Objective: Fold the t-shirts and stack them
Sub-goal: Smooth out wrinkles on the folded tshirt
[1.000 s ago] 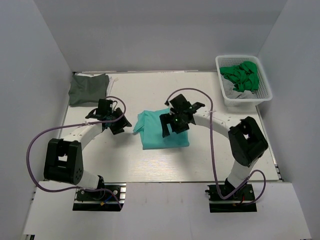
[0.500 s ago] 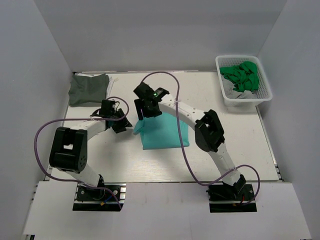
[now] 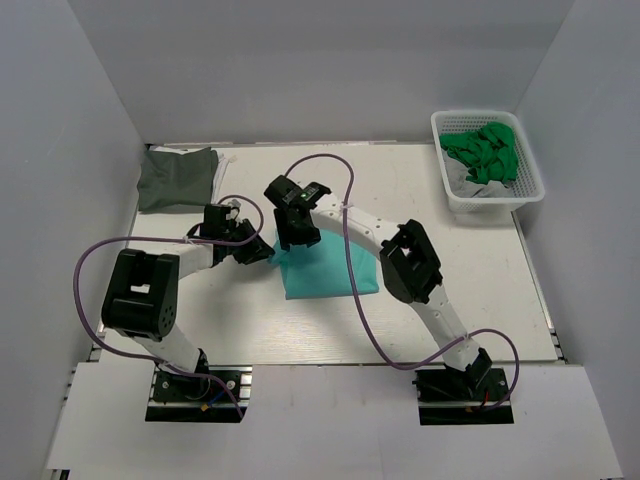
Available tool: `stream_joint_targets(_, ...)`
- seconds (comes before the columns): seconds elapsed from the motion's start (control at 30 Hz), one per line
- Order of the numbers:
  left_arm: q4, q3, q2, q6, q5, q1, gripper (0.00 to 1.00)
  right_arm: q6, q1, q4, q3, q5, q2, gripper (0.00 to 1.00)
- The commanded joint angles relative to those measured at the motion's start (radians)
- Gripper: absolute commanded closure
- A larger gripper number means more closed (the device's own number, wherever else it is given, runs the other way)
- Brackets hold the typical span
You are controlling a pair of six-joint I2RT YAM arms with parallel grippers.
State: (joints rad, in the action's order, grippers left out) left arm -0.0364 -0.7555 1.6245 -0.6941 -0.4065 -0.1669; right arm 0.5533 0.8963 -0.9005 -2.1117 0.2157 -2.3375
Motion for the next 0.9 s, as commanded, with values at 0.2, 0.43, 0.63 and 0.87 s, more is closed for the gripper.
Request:
stream_joint_targets(0.2,0.073,0.045,0.015,-0.012,-0.072,-0.003,0.83,0.023,0.001,0.058,-0.022,-0.055,-0.026,0.42)
stream_joint_targets(0.43,0.104,0.064,0.025,-0.021,-0.094,-0.003,1.00,0.026,0.010,0.031,-0.018,-0.006,-0.045,0.60)
stream_joint_targets(0.63,0.113,0.073,0.003,-0.021,-0.118,-0.013,1.00,0.031,0.020,0.017,-0.017,0.020,-0.037,1.00)
stream_joint_targets(0.87,0.086,0.073,-0.032,-0.039,-0.129,-0.034,1.00,0.034,0.021,0.034,-0.013,-0.005,0.064,1.00)
